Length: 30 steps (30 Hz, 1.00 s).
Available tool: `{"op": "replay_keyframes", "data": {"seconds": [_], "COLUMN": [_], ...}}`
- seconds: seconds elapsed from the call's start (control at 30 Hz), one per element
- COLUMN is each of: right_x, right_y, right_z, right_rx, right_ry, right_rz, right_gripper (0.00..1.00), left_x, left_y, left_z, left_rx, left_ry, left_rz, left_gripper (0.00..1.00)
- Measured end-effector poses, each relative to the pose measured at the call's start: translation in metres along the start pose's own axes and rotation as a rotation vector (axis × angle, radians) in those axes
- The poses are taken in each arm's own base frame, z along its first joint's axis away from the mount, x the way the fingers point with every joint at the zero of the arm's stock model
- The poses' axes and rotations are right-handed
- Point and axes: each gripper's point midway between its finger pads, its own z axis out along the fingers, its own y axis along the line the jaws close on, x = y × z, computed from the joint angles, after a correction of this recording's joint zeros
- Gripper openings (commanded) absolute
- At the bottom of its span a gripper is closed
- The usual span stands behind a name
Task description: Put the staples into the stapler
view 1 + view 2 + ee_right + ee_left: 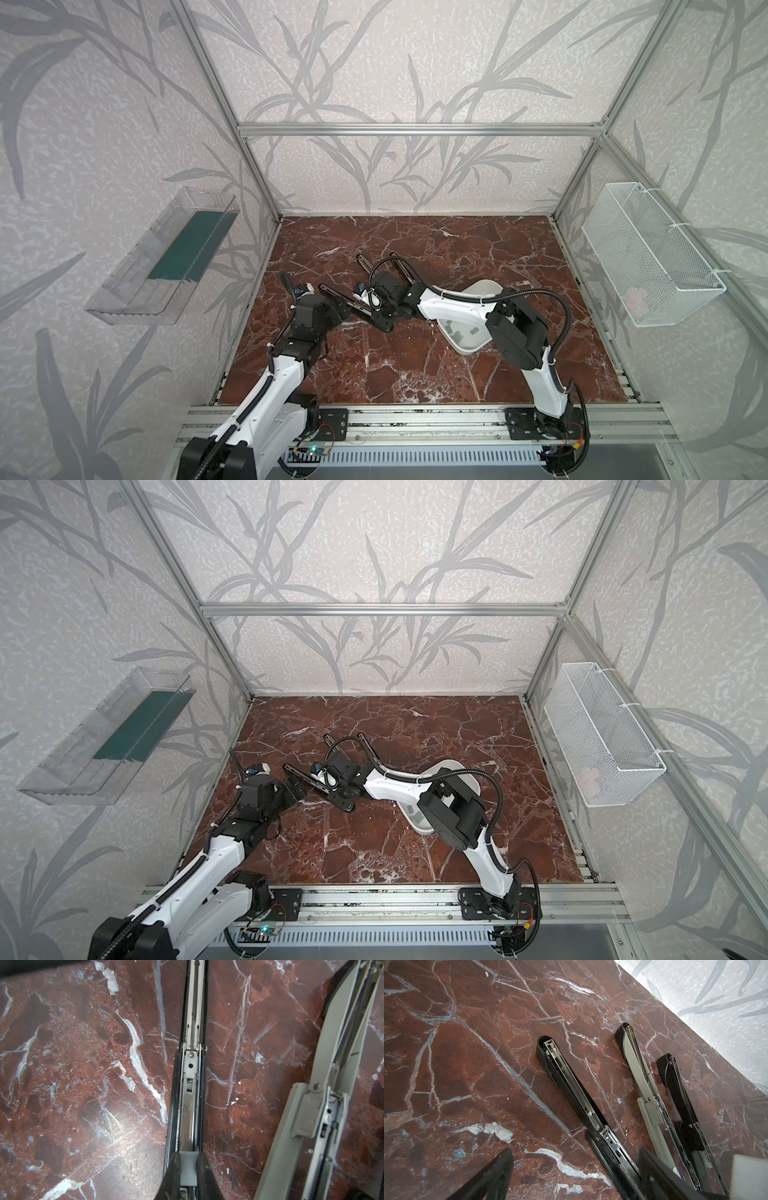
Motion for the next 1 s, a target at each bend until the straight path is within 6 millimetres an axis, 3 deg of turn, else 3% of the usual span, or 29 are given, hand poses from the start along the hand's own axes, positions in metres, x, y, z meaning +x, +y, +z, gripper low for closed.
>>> {"op": "replay_keyframes", "data": {"seconds": [0.33, 0.67, 1.0], "right_x": [0.0022, 0.0022, 0.0071], "right_y": [-0.0024, -0.0029, -0.0023], "right_z": [-0.0024, -0.0026, -0.0029], "right_rx": [0.014, 0.015, 0.010], "right_ry": [0.012, 0.012, 0.033], "right_rz": [0.001, 0.003, 0.008], "right_gripper": [0.25, 0.27, 0.16], "left_x": [-0.0009, -0.0020, -0.0031], "left_y": [-0.0012, -0.0021, -0.0028], "left_z": [0.0000, 0.0000, -0.0007], "left_rx": [0.006, 0.009, 0.012], "left_ry": [-0.003, -0.008, -0.012], "left_rz": [-0.001, -0.001, -0.002], "left_gripper": [0.94, 0.94, 0.94]}}
